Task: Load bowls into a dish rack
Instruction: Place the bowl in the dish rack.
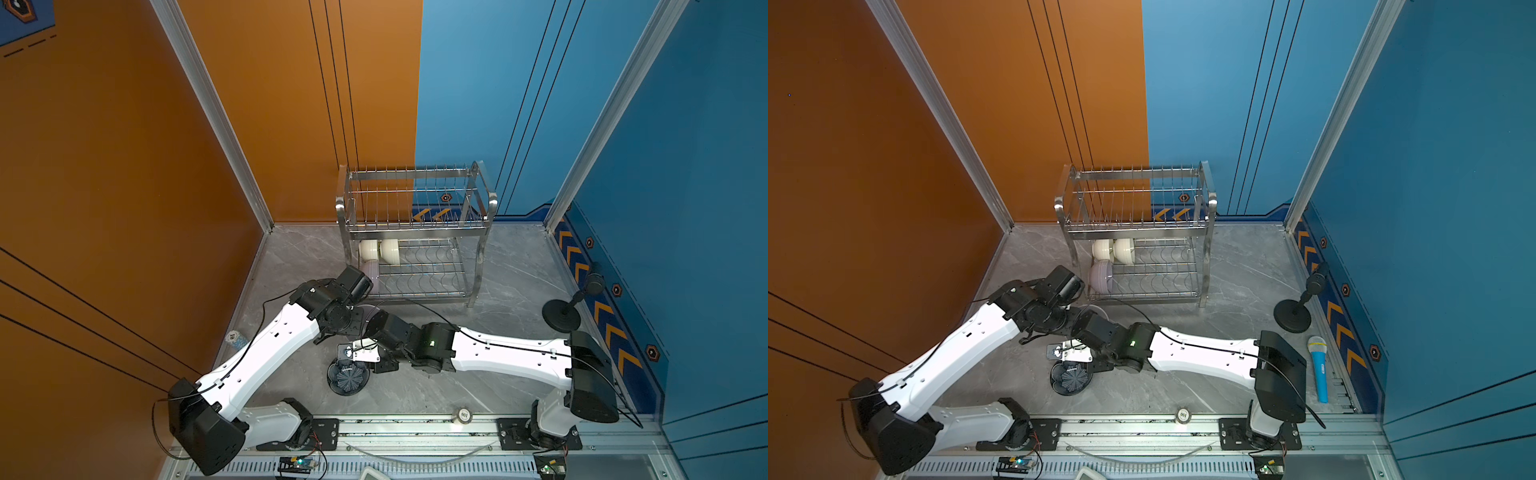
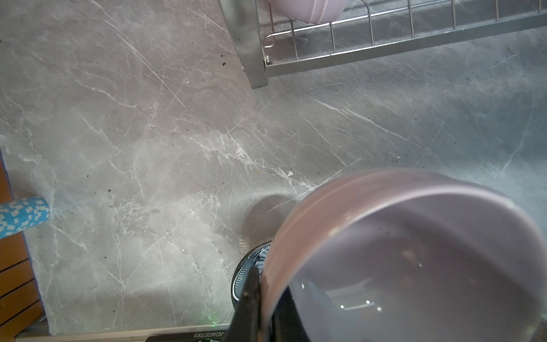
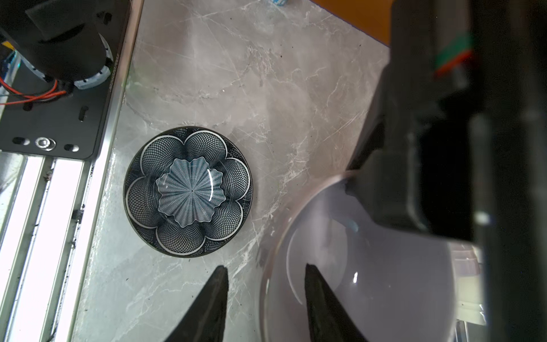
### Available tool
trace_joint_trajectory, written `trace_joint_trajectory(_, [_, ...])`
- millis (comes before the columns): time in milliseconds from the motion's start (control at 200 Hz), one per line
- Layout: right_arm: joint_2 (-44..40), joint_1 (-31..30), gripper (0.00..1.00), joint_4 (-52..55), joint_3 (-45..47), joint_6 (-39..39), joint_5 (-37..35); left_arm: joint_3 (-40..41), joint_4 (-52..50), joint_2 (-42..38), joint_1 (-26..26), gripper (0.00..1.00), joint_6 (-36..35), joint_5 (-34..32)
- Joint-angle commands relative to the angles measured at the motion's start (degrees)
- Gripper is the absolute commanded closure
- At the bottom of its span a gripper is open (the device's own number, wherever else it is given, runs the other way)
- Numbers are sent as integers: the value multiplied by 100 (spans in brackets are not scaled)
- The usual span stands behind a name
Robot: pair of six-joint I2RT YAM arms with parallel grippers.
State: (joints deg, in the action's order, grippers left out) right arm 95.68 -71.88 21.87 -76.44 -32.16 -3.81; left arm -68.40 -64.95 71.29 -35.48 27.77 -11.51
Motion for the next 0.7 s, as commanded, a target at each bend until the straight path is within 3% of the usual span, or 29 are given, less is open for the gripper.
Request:
trace_joint_trajectory(0, [85, -63, 59, 265, -176, -150, -259, -227, 92, -9, -53, 100, -95, 110])
trace_joint_trajectory(330, [396, -155, 70, 336, -302, -290, -815, -230, 88, 21, -99, 100, -123, 159])
trace_joint_trajectory(471, [449, -178, 79, 335, -342, -326, -900, -230, 95, 15, -134, 100, -123, 144])
trace_joint_trajectory(646, [406, -180, 98, 268, -311, -334, -922, -226, 93, -4, -160, 100, -105, 124])
trace_joint_trajectory(696, [378, -178, 100, 231, -280, -343, -900, -236, 88, -19, -160, 92, -84, 83])
